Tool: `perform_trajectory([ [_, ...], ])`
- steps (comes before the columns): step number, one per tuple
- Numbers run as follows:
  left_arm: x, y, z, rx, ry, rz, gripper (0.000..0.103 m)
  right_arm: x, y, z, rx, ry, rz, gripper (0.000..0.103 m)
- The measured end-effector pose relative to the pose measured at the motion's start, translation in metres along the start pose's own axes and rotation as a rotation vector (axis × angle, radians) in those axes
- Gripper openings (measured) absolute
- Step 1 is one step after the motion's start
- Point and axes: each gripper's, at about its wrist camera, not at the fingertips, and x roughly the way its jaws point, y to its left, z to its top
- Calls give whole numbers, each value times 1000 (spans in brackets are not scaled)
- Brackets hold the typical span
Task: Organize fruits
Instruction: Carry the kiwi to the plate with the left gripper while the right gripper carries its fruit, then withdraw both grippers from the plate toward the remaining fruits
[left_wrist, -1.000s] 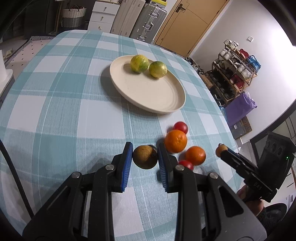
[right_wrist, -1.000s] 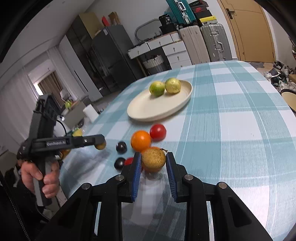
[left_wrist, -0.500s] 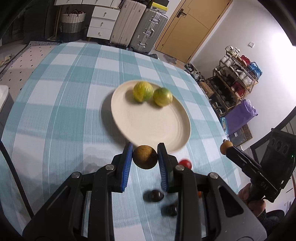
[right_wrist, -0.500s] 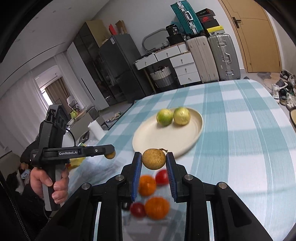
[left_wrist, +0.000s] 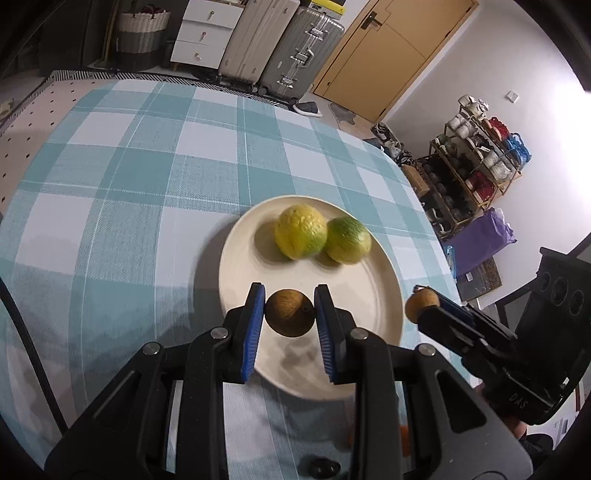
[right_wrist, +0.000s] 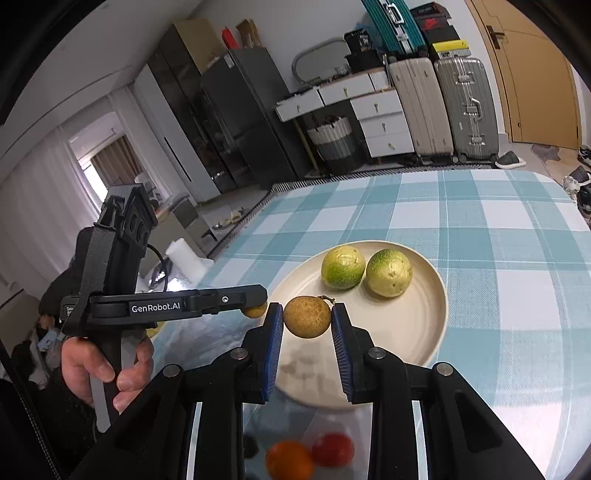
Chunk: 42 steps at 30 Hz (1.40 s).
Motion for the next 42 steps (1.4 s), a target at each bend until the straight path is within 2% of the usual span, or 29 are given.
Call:
perform_trajectory([
  [15, 43, 21, 25, -48, 22, -18, 24, 61, -14, 14, 4, 100, -59, 28],
  [24, 54, 26, 32, -65, 29, -37, 25, 77, -20, 13, 13, 132, -77, 28],
  [30, 59, 27, 37, -100, 39, -53, 26, 78, -21, 17, 20, 118, -78, 29],
  [31, 58, 26, 37, -104, 40, -58, 35, 77, -21, 18, 18, 111, -80, 32],
  [32, 57, 26, 37, -108, 40, -56, 45, 75, -20, 18, 17, 100, -79, 42],
  [33, 55, 25, 37, -108, 36, -69, 48, 72, -20, 18, 17, 84, -73, 51],
  [37, 40, 19, 35, -94, -3, -43, 61, 58, -17, 17, 6, 47, -72, 51],
  [42, 21, 13, 29, -84, -24, -45, 62, 33, -16, 11, 9, 16, -70, 51],
])
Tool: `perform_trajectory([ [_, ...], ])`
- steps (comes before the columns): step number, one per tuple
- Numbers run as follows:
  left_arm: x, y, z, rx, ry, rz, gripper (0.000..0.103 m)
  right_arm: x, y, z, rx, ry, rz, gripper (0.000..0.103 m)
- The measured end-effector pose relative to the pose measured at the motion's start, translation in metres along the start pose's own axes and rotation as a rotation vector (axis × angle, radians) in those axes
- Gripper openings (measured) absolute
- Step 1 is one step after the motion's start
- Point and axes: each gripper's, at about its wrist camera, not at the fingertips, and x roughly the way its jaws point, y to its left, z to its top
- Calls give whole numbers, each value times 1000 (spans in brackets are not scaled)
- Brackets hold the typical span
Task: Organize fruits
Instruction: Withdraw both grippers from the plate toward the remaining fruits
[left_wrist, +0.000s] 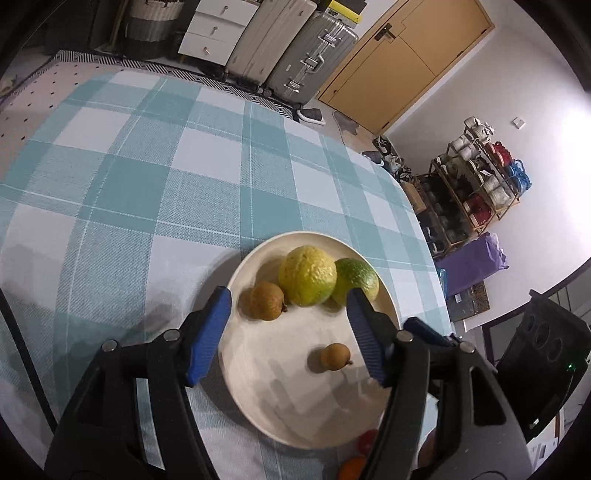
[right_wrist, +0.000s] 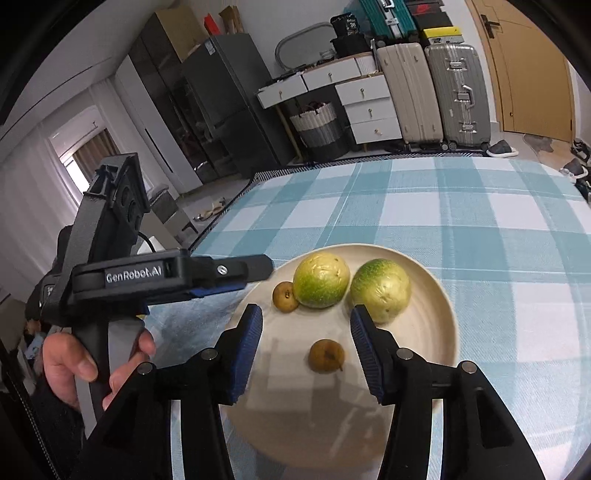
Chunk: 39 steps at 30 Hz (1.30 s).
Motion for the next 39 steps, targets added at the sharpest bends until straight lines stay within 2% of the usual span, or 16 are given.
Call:
perform_trajectory([
  [4, -16, -8, -11, 25, -14, 17, 63, -24, -3, -5, 6, -35, -13, 53],
  [8, -33, -20, -28, 70, -37, 58, 65, -48, -6, -12, 25, -65, -19, 62],
  [10, -41, -27, -38, 90, -43, 80, 66, -59, -5, -16, 19, -75, -22, 62],
  [13, -52, -34, -55, 112, -54, 111, 74, -71, -2, -22, 8, -84, -20, 64],
  [17, -65, -43, -77, 144, -74, 148, 79, -85, 4, -34, -5, -99, -2, 76],
  [20, -71, -50, -93, 167, -81, 191, 81, -92, 7, -44, -7, -98, -6, 90],
  [24, -76, -58, -114, 198, -98, 274, 83, -98, 10, -56, -4, -88, -12, 93],
  [27, -79, -62, -127, 209, -98, 300, 84, -102, 10, -65, 2, -84, -13, 94],
  [30, -81, -65, -136, 212, -99, 303, 85, -105, 12, -73, 4, -79, -14, 94],
  [35, -85, -70, -151, 228, -114, 311, 99, -112, 14, -83, 2, -79, -14, 95],
  [39, -86, -71, -158, 232, -112, 310, 101, -117, 14, -89, 12, -74, -10, 95],
])
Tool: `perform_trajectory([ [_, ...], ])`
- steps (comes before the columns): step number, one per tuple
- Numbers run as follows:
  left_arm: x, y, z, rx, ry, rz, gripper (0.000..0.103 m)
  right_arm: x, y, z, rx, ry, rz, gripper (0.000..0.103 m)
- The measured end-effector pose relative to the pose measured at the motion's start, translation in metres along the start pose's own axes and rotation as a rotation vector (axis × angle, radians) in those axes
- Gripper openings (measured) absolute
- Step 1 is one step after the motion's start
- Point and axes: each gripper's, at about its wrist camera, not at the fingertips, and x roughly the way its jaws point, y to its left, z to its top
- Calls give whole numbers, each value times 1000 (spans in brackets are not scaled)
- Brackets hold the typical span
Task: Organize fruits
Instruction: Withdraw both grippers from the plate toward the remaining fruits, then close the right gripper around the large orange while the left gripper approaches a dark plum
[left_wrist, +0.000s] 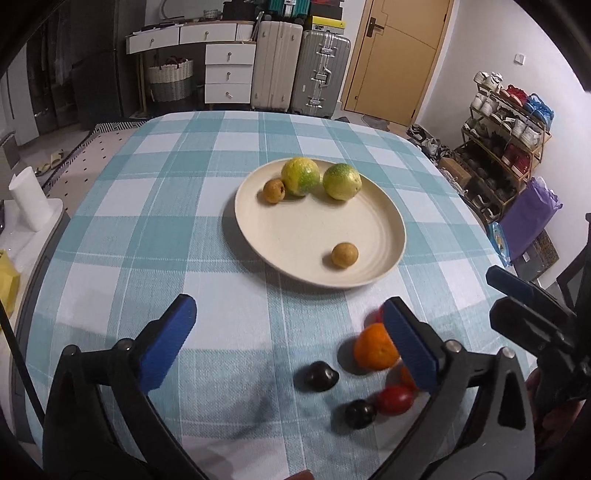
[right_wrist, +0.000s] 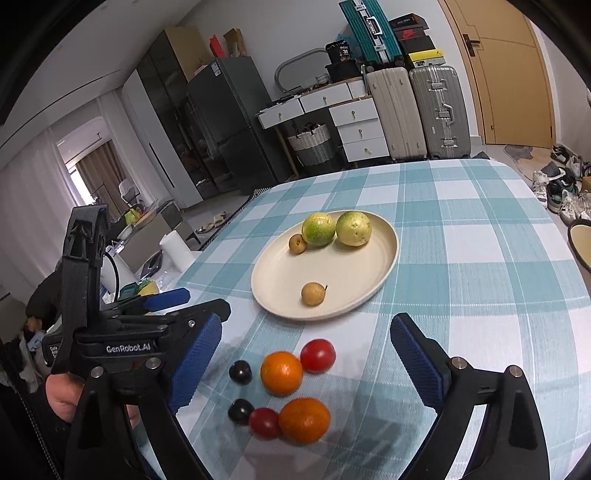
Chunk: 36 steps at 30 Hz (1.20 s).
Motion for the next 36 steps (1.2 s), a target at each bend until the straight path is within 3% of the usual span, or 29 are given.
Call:
perform_trajectory([
  [16, -14, 8, -36, -1, 7, -4, 102, -16, 5, -41, 1, 54, -6, 95],
  [25, -10, 15, -58, -22, 45, -15, 102, -13, -4, -64, 66, 80, 15, 95],
  [36, -8, 18, -67, -37, 64, -36, 102, 3, -1, -71, 93, 119, 44, 75],
])
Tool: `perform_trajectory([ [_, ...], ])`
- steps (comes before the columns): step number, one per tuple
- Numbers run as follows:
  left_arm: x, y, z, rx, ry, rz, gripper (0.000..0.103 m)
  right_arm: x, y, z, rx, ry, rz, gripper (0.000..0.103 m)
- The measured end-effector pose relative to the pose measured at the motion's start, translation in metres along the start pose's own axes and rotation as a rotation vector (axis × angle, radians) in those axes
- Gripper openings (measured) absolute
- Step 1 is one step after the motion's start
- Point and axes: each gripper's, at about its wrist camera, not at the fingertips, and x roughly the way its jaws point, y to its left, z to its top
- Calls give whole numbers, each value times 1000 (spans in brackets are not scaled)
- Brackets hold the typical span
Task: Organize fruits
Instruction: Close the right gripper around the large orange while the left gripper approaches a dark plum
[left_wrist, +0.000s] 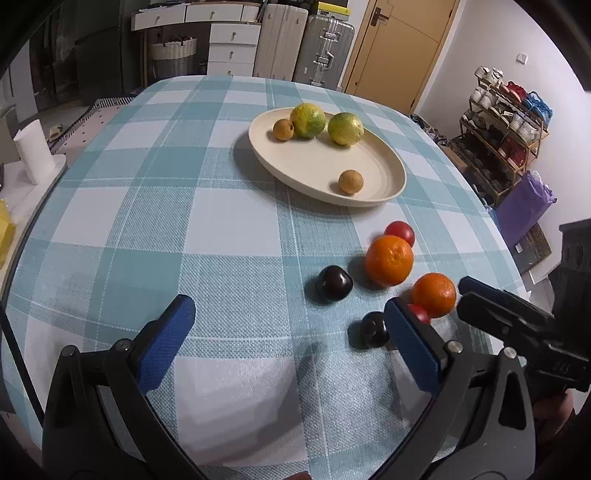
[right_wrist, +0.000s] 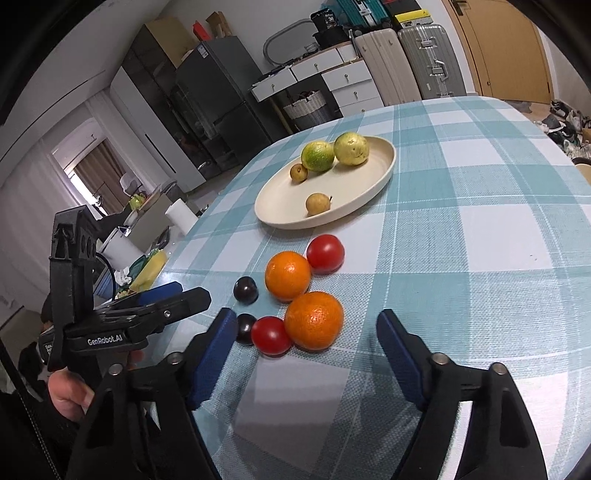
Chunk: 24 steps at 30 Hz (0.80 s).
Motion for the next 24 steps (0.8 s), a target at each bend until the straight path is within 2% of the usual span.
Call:
perform_trajectory([
  [4, 2, -1, -3, 1, 16, -22, 102, 6, 0, 2, 13, 13, 10, 69],
  [7, 4, -2, -6, -3, 26, -39, 102, 13, -2, 1, 25, 37, 5, 58],
  [10, 6, 0, -7, -10, 34, -52, 102, 20, -6, -1, 51, 69, 12, 41],
  [11, 7, 0, -7, -12, 35, -56, 102, 21, -6, -2, 53, 69, 16, 38],
  [24, 12, 0, 0, -16, 43, -59, 102, 7, -7, -1, 48, 10, 23, 37],
])
